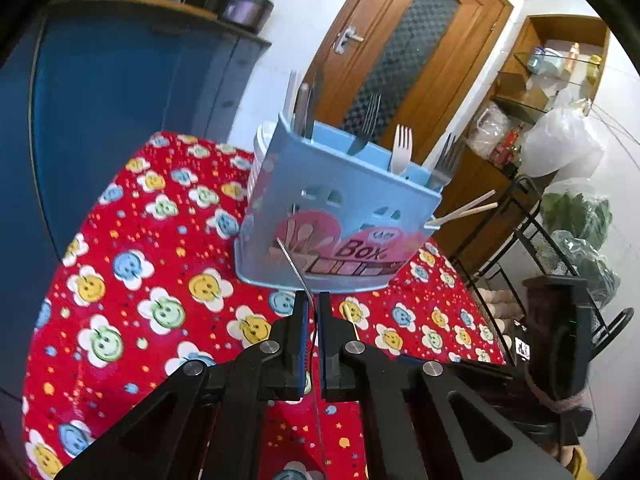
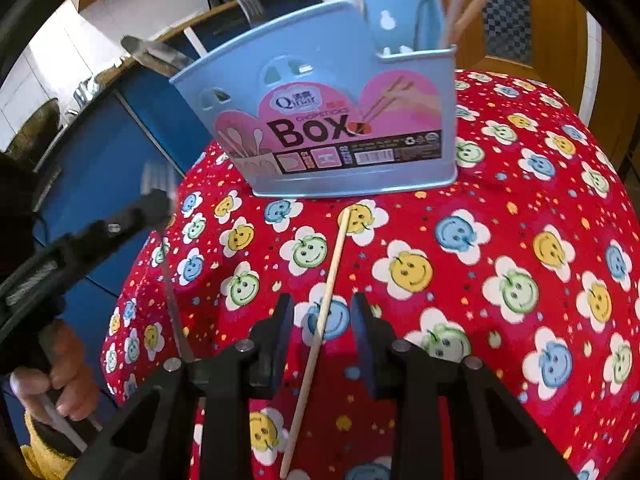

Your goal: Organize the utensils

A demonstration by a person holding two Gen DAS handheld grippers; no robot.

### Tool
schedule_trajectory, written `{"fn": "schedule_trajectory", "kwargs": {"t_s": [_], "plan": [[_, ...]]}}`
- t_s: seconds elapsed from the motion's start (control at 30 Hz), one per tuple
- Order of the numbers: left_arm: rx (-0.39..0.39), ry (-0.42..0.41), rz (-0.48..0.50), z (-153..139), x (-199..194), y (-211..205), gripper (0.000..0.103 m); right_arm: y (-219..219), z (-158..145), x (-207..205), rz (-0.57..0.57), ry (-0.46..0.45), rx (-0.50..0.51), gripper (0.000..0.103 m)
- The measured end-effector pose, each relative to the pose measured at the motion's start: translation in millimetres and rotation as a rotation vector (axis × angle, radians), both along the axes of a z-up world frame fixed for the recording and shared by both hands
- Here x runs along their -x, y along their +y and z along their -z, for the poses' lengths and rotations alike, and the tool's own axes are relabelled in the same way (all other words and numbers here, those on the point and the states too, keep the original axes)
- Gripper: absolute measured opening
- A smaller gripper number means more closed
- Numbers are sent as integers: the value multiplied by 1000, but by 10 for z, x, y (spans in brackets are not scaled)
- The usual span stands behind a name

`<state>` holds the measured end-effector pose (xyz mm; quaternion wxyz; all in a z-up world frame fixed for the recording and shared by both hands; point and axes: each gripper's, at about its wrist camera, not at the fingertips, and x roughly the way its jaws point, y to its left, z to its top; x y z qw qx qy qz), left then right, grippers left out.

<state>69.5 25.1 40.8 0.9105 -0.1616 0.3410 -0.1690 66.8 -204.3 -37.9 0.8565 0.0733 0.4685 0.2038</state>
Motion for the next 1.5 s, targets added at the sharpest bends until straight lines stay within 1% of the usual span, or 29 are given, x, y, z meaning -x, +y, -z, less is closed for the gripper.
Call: {"fn": "schedule_trajectory", "kwargs": {"t_s": [0.3, 0.43, 0.53, 0.6, 0.7, 0.83, 0.9, 1.0, 1.27, 1.4, 1.47, 1.5], "plan": [[8, -64, 2, -150, 82, 62, 3, 241, 103, -198, -7, 50, 111, 32], [7, -71, -1, -168, 98, 98, 3, 272, 115, -225, 2, 51, 112, 32], [14, -70, -9, -164, 102, 129, 3, 283, 126, -259, -3, 48, 124, 25], [15, -67, -14, -158, 98, 141, 3, 254, 133, -283, 5, 51, 132, 12], [14, -63, -18, -159, 98, 130, 3, 170, 146, -328, 27, 69, 98, 8], [6, -70, -12, -179, 116, 114, 3, 131, 138, -282, 34, 62, 73, 7], [-7, -83, -9, -210, 147, 95, 3, 115, 120, -218, 29, 56, 45, 6], [-29, -114, -8, -280, 214, 67, 2, 112, 53, -63, 19, 19, 17, 6], [-6, -178, -4, -496, 391, 81, 2, -44, -276, 352, 25, -128, -76, 6], [-1, -214, -4, -621, 480, 82, 2, -113, -471, 598, 52, -250, -109, 6], [-2, -246, 1, -700, 535, 78, 2, -104, -583, 695, 62, -326, -107, 6], [-5, -253, 1, -723, 548, 70, 2, -99, -615, 716, 67, -346, -104, 6]]}}
